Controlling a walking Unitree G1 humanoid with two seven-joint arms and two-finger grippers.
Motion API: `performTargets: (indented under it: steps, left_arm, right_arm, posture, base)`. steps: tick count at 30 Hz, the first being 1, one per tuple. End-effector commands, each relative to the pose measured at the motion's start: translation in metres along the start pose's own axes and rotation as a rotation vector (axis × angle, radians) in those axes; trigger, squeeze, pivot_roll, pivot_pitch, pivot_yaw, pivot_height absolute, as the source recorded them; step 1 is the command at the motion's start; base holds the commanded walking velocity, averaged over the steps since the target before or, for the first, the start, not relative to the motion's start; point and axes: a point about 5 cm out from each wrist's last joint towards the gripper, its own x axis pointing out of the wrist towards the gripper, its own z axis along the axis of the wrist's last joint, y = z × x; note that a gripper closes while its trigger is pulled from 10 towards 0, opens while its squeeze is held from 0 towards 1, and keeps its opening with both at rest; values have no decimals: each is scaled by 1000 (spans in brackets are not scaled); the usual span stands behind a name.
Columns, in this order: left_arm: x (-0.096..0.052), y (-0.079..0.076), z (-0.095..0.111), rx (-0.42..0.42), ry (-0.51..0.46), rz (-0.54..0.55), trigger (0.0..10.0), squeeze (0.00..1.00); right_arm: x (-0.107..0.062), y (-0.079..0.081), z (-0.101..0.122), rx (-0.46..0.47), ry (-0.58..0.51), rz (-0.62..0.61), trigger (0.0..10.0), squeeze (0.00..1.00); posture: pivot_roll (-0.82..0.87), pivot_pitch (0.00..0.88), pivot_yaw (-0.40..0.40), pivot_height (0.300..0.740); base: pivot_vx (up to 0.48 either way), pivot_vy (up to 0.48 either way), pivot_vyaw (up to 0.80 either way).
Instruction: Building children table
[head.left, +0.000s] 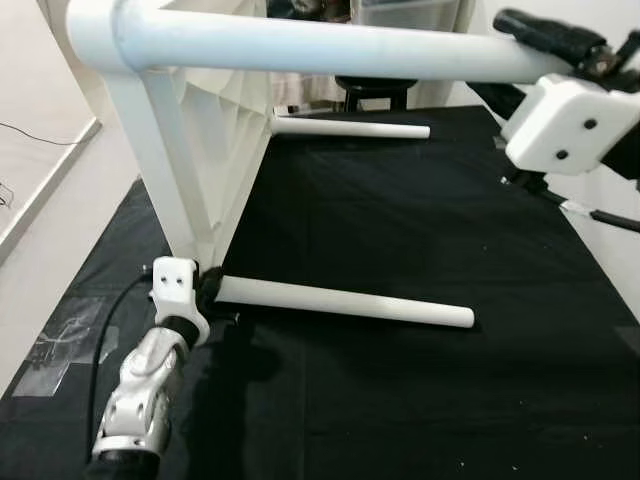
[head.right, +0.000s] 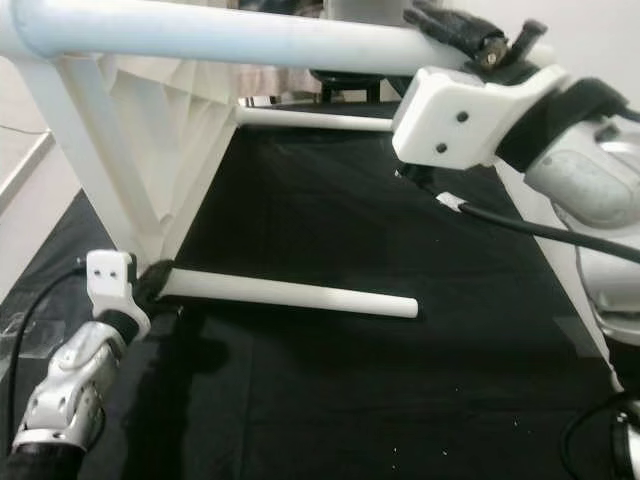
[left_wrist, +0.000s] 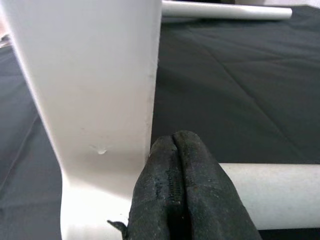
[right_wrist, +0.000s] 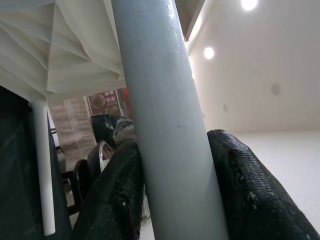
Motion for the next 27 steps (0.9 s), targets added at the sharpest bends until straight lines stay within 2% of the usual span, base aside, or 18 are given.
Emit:
performTargets:
  steps: [1,8,12,16,17,19,21,23,24,25,26,27]
  left_arm:
    - [4,11,-4,37,33,5,10000,0]
    - [17,19,2,68,25,6,10000,0]
    - [31,41,18,114,-1,58,10000,0]
    - [34,52,22,117,-4,83,10000,0]
    - [36,61,25,114,-4,101,10000,0]
    - [36,61,25,114,-4,101,10000,0]
    - [39,78,29,47,8,113,10000,0]
    - [43,79,31,-32,14,22,10000,0]
    - [45,73,32,-44,13,-47,10000,0]
    - [45,73,32,-44,13,-47,10000,0]
    - [48,63,36,-37,2,-155,10000,0]
    - [48,63,36,-37,2,-155,10000,0]
  right_arm:
    - [3,8,0,58,-8,31,0,0]
    - [2,7,1,54,-6,36,0,0]
    - [0,5,0,49,6,39,0,0]
    - [-1,5,-2,49,14,40,0,0]
    - [-1,5,-3,49,19,39,0,0]
    - [-1,5,-3,49,19,39,0,0]
    - [-4,4,-5,48,34,37,0,0]
    - [-6,3,-7,44,49,35,0,0]
    - [-7,3,-9,43,54,35,0,0]
    - [-7,3,-9,43,54,35,0,0]
    - [-8,1,-10,40,60,35,0,0]
    - [-8,1,-10,40,60,35,0,0]
  posture:
    - [-198,150,36,740]
    - [-207,159,36,740]
    - [-214,164,41,740]
    - [-215,164,41,740]
    - [-218,165,42,740]
    - [-218,165,42,740]
    - [-220,164,45,740]
    - [-225,163,49,740]
    - [-228,163,50,740]
    - [-228,163,50,740]
    - [-230,162,49,740]
    - [-230,162,49,740]
  base:
    - [0,0,0]
    - [0,0,0]
    - [0,0,0]
    - [0,0,0]
    - [0,0,0]
    - [0,0,0]
    - [0,0,0]
    - [0,0,0]
    - [0,0,0]
    - [0,0,0]
    - [0,0,0]
    - [0,0,0]
